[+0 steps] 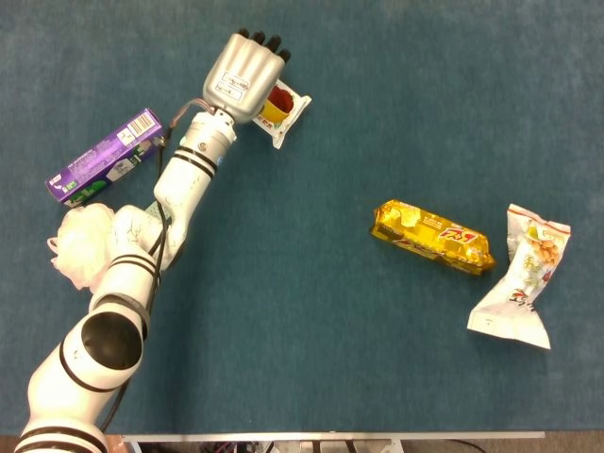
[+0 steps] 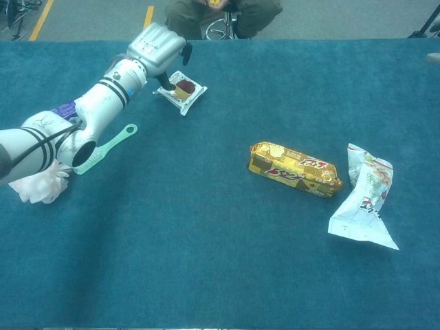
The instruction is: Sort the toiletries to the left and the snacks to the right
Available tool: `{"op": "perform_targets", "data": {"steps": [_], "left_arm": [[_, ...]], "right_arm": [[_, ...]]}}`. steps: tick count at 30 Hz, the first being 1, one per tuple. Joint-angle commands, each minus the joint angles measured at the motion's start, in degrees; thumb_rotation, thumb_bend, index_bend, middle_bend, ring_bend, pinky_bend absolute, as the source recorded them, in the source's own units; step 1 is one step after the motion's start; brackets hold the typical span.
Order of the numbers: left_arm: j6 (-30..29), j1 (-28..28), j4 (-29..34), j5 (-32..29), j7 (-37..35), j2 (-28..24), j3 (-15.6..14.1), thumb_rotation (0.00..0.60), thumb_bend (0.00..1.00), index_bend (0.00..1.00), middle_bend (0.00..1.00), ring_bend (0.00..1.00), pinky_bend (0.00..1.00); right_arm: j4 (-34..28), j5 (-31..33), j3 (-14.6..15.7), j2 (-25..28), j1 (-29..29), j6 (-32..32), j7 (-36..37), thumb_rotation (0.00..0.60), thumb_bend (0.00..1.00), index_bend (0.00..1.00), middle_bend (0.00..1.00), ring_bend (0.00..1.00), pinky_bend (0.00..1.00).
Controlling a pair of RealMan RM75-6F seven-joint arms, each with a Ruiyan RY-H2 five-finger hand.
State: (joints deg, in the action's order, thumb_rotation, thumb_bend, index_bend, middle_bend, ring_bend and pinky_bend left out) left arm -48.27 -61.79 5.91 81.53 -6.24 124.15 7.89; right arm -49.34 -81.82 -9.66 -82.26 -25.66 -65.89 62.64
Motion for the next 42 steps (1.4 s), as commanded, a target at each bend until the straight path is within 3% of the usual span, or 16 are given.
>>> {"op": "perform_targets", "data": {"steps": [1, 21, 42], "left_arm": [[2.0, -0.6, -0.8, -0.7, 0.7, -0.6, 0.6, 0.6, 0.11, 0.44, 0.35, 0.36, 0.45], [10.5, -0.4, -1.9, -1.7, 2.4, -1.3, 0.8, 0.6, 0.11, 0.44, 0.35, 0.36, 0.45], [3.3, -0.4, -0.2, 0.9, -1.6, 2.8, -1.8, 0.6, 0.11, 0.44, 0.35, 0.36, 0.45]], "right_arm": [[0.0, 0.3, -0.1, 0.1, 0.1, 0.1, 0.0, 0.6, 0.0, 0.43, 0.44, 0.36, 0.52], [1.1, 1.1, 0.4, -0.4, 1.6, 1.7, 1.3, 0.6, 0.0, 0.43, 0.44, 0.36, 0.52], [3.8, 0.6, 0.8, -2.0, 1.8, 2.5, 4.0, 0.6, 0.0, 0.43, 0.44, 0.36, 0.52]]}}
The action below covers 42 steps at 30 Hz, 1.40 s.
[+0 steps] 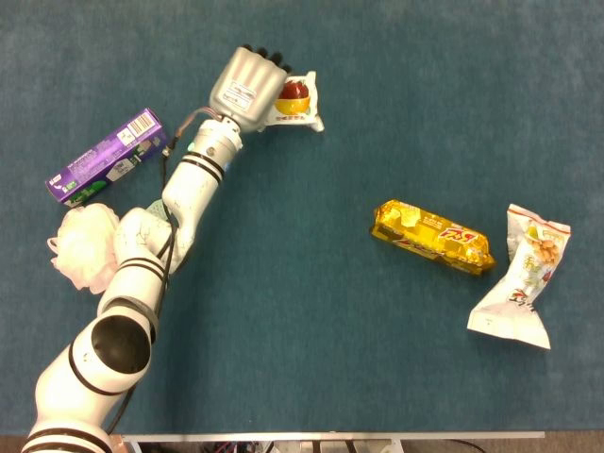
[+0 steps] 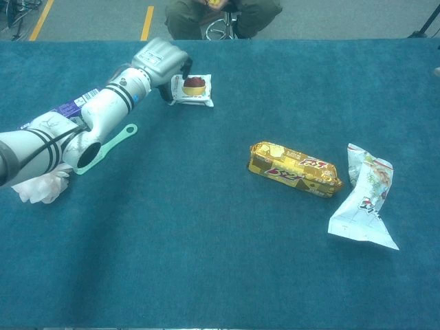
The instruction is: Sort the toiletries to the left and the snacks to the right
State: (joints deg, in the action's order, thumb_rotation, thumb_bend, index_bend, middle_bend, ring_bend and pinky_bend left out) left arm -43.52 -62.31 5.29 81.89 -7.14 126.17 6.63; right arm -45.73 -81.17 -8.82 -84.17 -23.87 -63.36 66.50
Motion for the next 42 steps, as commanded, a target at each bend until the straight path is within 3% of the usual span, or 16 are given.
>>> {"op": "perform_targets", "data": {"steps": [1, 8, 12, 19, 23, 25, 33, 42], "left_arm": [[-2.1, 0.1, 0.6, 0.7, -1.0, 1.1, -0.6, 0.6, 0.11, 0.44, 0.35, 0.36, 0.45], [-6.7, -0.4, 1.7, 1.1, -2.8, 2.7, -0.7, 0.6, 0.11, 0.44, 0.35, 0.36, 0.45], [-5.5, -1.1, 3.0, -0.1, -4.0, 1.6, 0.7, 0.6, 0.11, 0.42, 0.33, 0.34, 0.45], [-2.5, -1.4, 7.1, -0.2, -1.9, -3.9, 0.6, 0.6, 0.11, 0.24, 0.18, 0.21, 0.38], [2.9, -1.7, 9.6, 0.3, -0.2, -7.5, -0.4, 0.6, 0.11, 0.08, 0.03, 0.08, 0.26], [5.5, -1.9, 11.1, 0.5, -0.2, -9.1, -0.9, 0.6, 0.11, 0.05, 0.0, 0.04, 0.24], [12.7, -2.9, 14.7, 2.7, -1.9, -12.6, -3.8, 0.6, 0.11, 0.04, 0.0, 0.02, 0.23], [12.9, -4.2, 12.5, 4.4, -4.9, -11.0, -5.1, 0.6, 0.11, 0.08, 0.04, 0.06, 0.24]], "right_arm": [[0.2, -0.1, 0.0, -0.2, 0.0, 0.0, 0.3, 0.6, 0.0, 0.43, 0.44, 0.36, 0.52], [-0.8, -0.9, -0.5, 0.7, 0.4, -2.9, 2.3, 0.6, 0.0, 0.43, 0.44, 0.36, 0.52], [-3.6, -1.8, -1.3, 3.1, 0.8, -6.6, 2.5, 0.6, 0.0, 0.43, 0.44, 0.36, 0.52], [-11.0, -1.7, -3.4, 8.9, 2.0, -11.5, -0.8, 0.6, 0.0, 0.43, 0.44, 0.36, 0.52], [-15.2, -1.5, -4.1, 11.6, 2.4, -12.5, -3.4, 0.6, 0.0, 0.43, 0.44, 0.36, 0.52], [-16.9, -1.4, -4.2, 12.4, 2.5, -12.7, -4.5, 0.6, 0.0, 0.43, 0.44, 0.36, 0.52], [-18.1, -0.9, -4.0, 12.5, 2.5, -11.5, -5.5, 0.6, 0.0, 0.43, 0.44, 0.36, 0.52], [-15.1, -0.6, -3.2, 10.6, 2.6, -10.0, -3.7, 0.6, 0.0, 0.43, 0.44, 0.36, 0.52]]}}
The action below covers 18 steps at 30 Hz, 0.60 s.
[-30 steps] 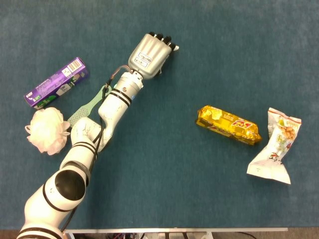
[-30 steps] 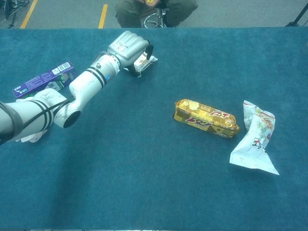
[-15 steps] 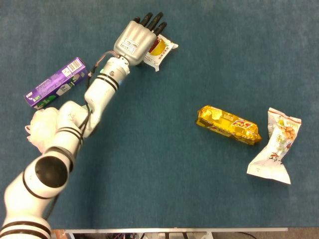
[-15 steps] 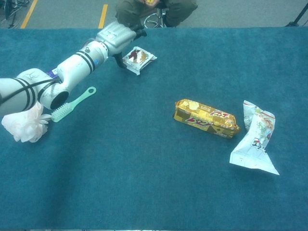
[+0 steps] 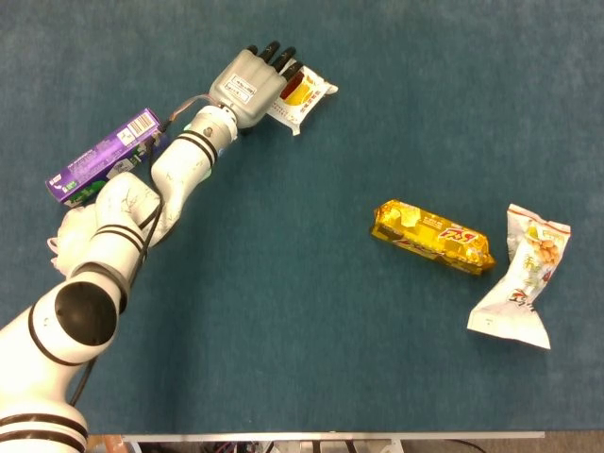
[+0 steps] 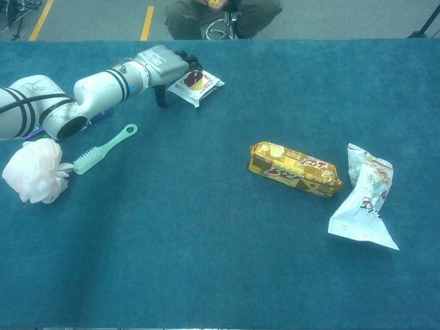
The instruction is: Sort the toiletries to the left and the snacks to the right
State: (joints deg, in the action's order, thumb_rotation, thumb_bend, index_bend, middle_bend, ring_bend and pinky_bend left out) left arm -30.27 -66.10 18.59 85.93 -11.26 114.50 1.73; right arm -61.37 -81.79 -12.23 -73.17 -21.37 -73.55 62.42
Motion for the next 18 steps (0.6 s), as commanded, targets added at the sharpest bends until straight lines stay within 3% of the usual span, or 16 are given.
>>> {"op": "perform_targets", "data": {"steps": [1, 12, 18], "left_arm": [[-0.3, -0.6, -1.2, 0.6, -1.0, 1.0, -0.3, 0.6, 0.11, 0.09, 0.04, 0.06, 0.24], [-0.2, -2.3, -5.7, 2.1, -4.8, 4.4, -1.5, 0.6, 0.11, 0.14, 0.08, 0.11, 0.25], [-3.8, -1.8, -6.5, 3.2, -7.7, 5.0, -2.2, 0.6, 0.11, 0.23, 0.18, 0.2, 0.38]], "right_arm": [[0.8, 0.1, 0.3, -0.6, 0.1, 0.3, 0.6, 0.6, 0.0, 0.43, 0.44, 0.36, 0.52], [3.6, 0.4, 0.9, -2.2, 0.6, 1.6, 2.4, 0.6, 0.0, 0.43, 0.44, 0.36, 0.52], [4.9, 0.3, 1.1, -3.0, 0.5, 2.0, 3.3, 0.6, 0.0, 0.43, 0.44, 0.36, 0.52]]}}
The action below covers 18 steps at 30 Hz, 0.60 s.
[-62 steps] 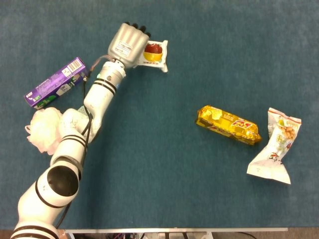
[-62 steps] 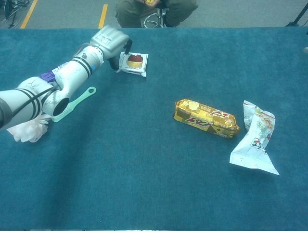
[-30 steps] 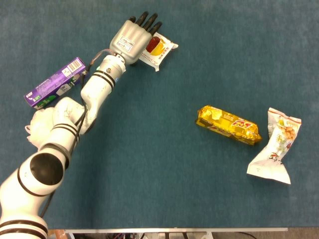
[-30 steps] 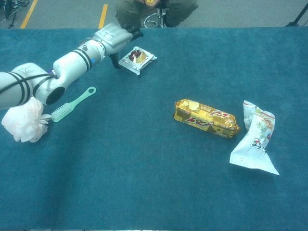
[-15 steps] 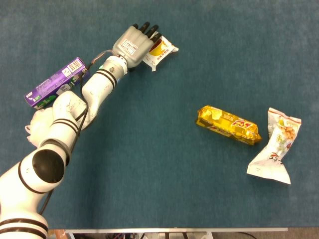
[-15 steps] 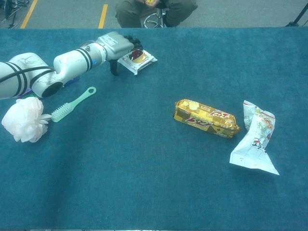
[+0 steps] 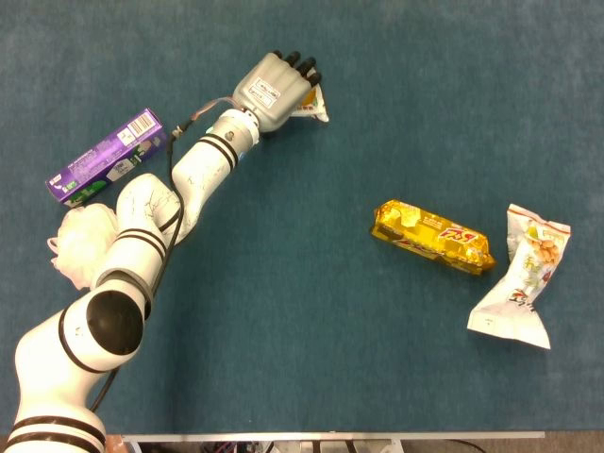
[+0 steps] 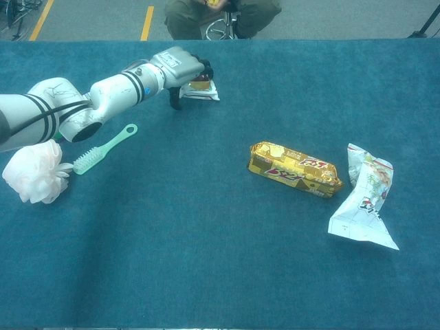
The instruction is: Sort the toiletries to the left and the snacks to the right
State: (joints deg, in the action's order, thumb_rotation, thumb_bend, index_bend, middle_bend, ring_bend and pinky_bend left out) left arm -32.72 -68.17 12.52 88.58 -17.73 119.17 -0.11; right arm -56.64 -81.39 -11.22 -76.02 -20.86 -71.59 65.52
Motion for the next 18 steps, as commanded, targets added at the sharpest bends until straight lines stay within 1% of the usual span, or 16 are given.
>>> {"op": "perform_targets", "data": {"steps": [1, 8, 14, 18], "left_arm": [[-1.9, 0.4, -0.6, 0.7, -1.6, 0.4, -0.5, 0.6, 0.11, 0.24, 0.2, 0.22, 0.4], [-5.8, 1.6, -2.0, 1.4, -3.6, 1.3, -1.1, 0.6, 0.11, 0.34, 0.29, 0.31, 0.49], [-7.4, 2.4, -2.3, 1.4, -4.3, 1.3, -1.1, 0.6, 0.11, 0.35, 0.31, 0.32, 0.51], [-9.7, 3.2, -1.2, 1.3, -4.7, 0.7, -0.9, 0.6, 0.11, 0.35, 0.31, 0.32, 0.51]], "right_arm": [[0.3, -0.1, 0.1, -0.2, 0.0, 0.1, 0.3, 0.6, 0.0, 0.43, 0.44, 0.36, 0.52], [0.7, -0.5, 0.2, -0.7, -0.3, 0.4, 0.6, 0.6, 0.0, 0.43, 0.44, 0.36, 0.52], [1.1, -0.6, 0.3, -1.1, -0.7, 0.8, 0.6, 0.6, 0.0, 0.43, 0.44, 0.36, 0.52], [1.3, -0.7, 0.3, -1.3, -0.8, 0.9, 0.8, 0.6, 0.0, 0.43, 0.44, 0.36, 0.52]]}}
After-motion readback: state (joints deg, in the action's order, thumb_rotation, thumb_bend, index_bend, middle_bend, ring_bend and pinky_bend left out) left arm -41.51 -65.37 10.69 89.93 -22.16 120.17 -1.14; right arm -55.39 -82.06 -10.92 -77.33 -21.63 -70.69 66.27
